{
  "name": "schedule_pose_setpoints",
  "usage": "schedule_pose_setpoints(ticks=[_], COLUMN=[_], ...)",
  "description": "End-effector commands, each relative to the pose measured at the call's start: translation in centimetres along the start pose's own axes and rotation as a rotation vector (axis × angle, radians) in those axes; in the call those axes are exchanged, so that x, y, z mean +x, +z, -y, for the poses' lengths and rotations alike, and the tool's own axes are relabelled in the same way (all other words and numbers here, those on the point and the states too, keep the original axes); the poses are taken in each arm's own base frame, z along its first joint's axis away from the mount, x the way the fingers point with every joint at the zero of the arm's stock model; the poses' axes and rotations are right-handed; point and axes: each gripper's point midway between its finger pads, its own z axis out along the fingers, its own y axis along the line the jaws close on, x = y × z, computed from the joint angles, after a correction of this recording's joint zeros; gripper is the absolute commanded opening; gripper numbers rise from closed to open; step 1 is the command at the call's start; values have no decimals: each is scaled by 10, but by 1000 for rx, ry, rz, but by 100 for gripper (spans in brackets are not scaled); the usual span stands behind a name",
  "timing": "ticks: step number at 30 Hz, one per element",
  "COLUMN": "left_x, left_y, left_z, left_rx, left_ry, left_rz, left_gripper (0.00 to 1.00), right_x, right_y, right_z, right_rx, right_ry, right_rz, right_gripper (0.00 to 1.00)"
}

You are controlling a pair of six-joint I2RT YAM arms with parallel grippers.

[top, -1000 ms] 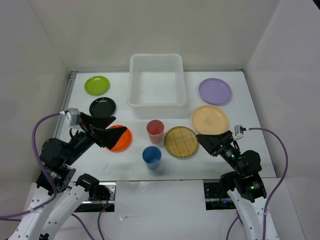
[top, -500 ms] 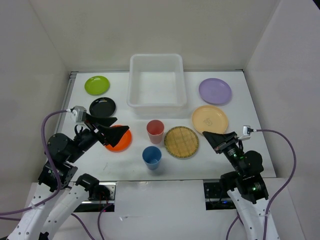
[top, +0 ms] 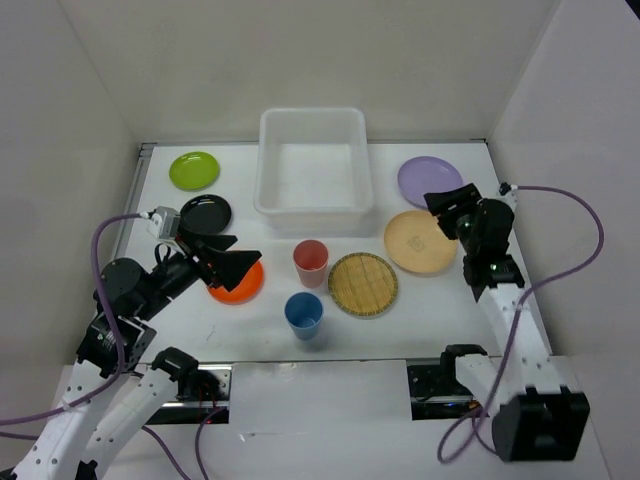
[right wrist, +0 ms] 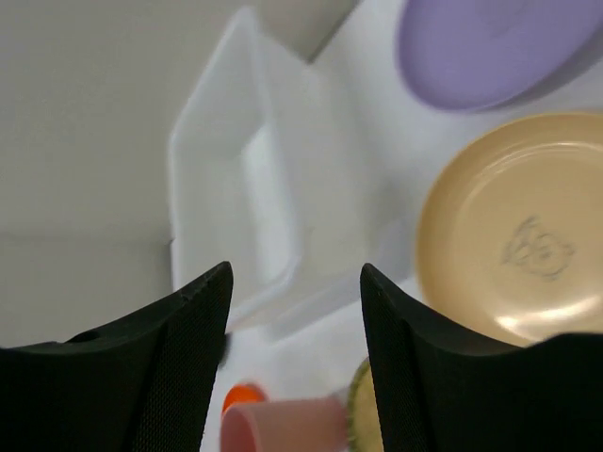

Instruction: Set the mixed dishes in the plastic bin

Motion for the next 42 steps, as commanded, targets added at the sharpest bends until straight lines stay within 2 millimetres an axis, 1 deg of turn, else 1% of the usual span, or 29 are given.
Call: schedule_pose_setpoints(ticks=[1,2,3,4,5,6,7,8,9,10,11,12,13,14,15,16,17,18,20,21,23,24,25,26,27,29,30,36,42], left_x=[-16,-14,-9,-3,-3,2,8,4,7,6,5,4,-1,-1,-2,-3,-3,0,3,3,2,1,1,5,5,6,9,19,19], left_y=[1,1,9,11,14,19,20,21,25,25,25,26,25,25,25,25,25,26,27,27,27,28,28,28,28,30,33,39,41], left_z=[17,15,9,6,5,2,1,2,1,3,3,5,9,8,10,13,13,11,8,7,6,4,4,2,1,-1,-4,-10,-16], left_rx=[58,44,25,21,19,20,24,32,41,54,55,69,87,88,105,120,121,120,117,118,108,99,99,95,96,92,87,88,64], left_ry=[33,36,37,27,37,38,31,37,38,50,65,80,103,120,146,160,160,169,174,185,185,198,198,194,205,202,196,195,212], left_rz=[8,-16,-51,-79,-84,-109,-130,-115,-118,-115,-114,-108,-97,-96,-93,-90,-90,-91,-98,-98,-93,-88,-88,-96,-95,-103,-116,-141,-139], left_gripper=[99,99,99,99,99,99,99,99,99,99,99,99,99,99,99,99,99,98,99,100,100,100,100,100,100,100,100,100,100], right_x=[-30,-27,-39,-41,-51,-52,-60,-63,-69,-68,-78,-72,-73,-83,-76,-79,-87,-81,-81,-74,-72,-68,-72,-67,-74,-66,-70,-62,-58], right_y=[38,56,65,74,82,97,103,109,121,127,136,148,152,157,161,163,169,176,186,191,195,196,198,199,204,206,209,213,220], right_z=[22,42,44,53,66,76,87,95,108,113,111,132,141,146,163,171,169,181,187,198,204,212,209,215,213,224,219,235,241], right_rx=[-3,45,67,102,160,192,219,238,275,288,293,354,378,392,424,433,430,450,473,491,499,518,510,520,518,540,531,562,563], right_ry=[-15,-9,-21,-60,-70,-74,-62,-65,-65,-73,-87,-77,-77,-75,-62,-56,-63,-57,-58,-52,-59,-56,-59,-66,-71,-64,-67,-62,-57], right_rz=[-17,-60,-46,-46,-18,-32,-24,-26,-23,-37,-23,-44,-54,-35,-56,-48,-24,-44,-69,-88,-98,-105,-97,-110,-95,-118,-109,-126,-140], right_gripper=[62,63,63,65,65,65,65,65,66,68,68,69,69,69,69,69,69,69,69,69,69,69,69,69,69,69,67,59,53])
